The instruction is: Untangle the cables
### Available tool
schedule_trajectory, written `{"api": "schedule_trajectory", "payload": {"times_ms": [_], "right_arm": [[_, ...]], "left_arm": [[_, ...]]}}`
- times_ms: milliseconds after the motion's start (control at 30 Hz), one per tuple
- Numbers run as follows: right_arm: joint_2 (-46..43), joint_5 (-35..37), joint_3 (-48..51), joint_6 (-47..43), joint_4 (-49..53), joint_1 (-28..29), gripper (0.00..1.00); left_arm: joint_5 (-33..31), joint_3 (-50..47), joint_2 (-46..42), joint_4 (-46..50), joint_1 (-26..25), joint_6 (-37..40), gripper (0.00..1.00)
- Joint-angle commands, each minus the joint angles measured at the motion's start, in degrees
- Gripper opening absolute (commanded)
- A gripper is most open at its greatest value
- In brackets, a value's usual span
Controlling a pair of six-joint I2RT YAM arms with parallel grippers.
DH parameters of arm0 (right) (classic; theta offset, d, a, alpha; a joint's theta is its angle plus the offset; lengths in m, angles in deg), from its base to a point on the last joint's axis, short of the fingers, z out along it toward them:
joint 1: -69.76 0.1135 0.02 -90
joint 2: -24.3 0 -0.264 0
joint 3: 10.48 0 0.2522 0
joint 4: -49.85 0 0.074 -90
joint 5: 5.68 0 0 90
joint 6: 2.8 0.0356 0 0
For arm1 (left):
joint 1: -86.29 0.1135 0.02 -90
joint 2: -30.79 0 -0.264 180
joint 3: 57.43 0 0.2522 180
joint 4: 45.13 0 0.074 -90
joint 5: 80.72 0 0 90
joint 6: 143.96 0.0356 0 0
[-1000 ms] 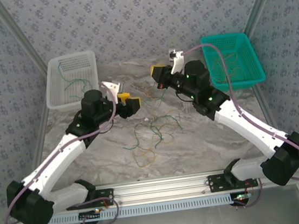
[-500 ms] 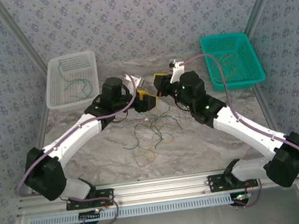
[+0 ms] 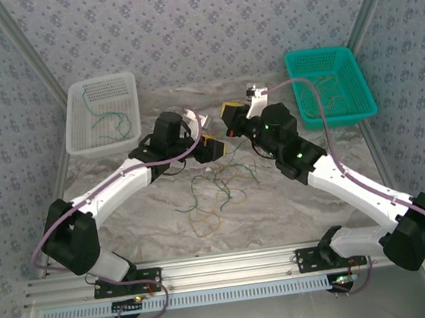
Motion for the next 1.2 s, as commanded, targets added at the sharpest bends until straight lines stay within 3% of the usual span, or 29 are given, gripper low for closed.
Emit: {"api": "schedule_trajectory", "payload": {"times_ms": [0,67,167,233,267,467,567,733,867,933,1167], "right_arm": [[-1.4,2.4,1.0,0.3,-1.7,0.2,0.00],[-1.8,3.3,1.6,0.2,-1.7,-0.1,0.00],[-2.1,4.0,2.0,1.0,-0.8,-1.1,0.00],[-2.3,3.9,2.7,1.5,-1.0,-1.7,0.00],[-2.3,3.8,2.9,1.8,-1.1,-2.0,0.00],[-2.4,3.4,2.9,1.9,-1.5,-2.2,0.00],[-2.2,3.3,2.6,2.0,-1.5,-2.2,0.00],[-2.1,3.6,1.9,3.7,-2.3,-2.0,0.00],[-1.5,3.7,0.3,4.5,-1.6,-1.4,0.00],[-1.4,3.9,-0.3,4.6,-1.3,-1.1,0.00],[-2.0,3.4,-1.3,5.3,-0.3,-0.1,0.00]], "left_arm": [[0.3,3.2,0.6,0.0,-0.2,1.0,0.31],[-1.3,3.3,-0.3,0.7,-0.2,1.3,0.43],[-4.6,2.0,-2.8,1.6,0.1,2.5,0.45],[-6.4,0.3,-5.0,1.6,1.0,2.7,0.67],[-7.0,-0.8,-6.3,1.4,1.7,2.5,0.70],[-13.2,-9.5,-16.3,-3.5,5.0,0.3,0.57],[-8.7,-10.6,-19.7,-4.8,4.4,1.8,0.43],[-2.2,-9.1,-19.2,-6.2,-5.3,9.4,0.35],[4.1,-8.5,-13.3,-11.7,-10.5,11.2,0.32],[3.2,-7.1,-10.2,-12.1,-11.2,12.1,0.31],[-9.5,-5.4,-4.1,-16.2,-10.6,17.6,0.38]]}}
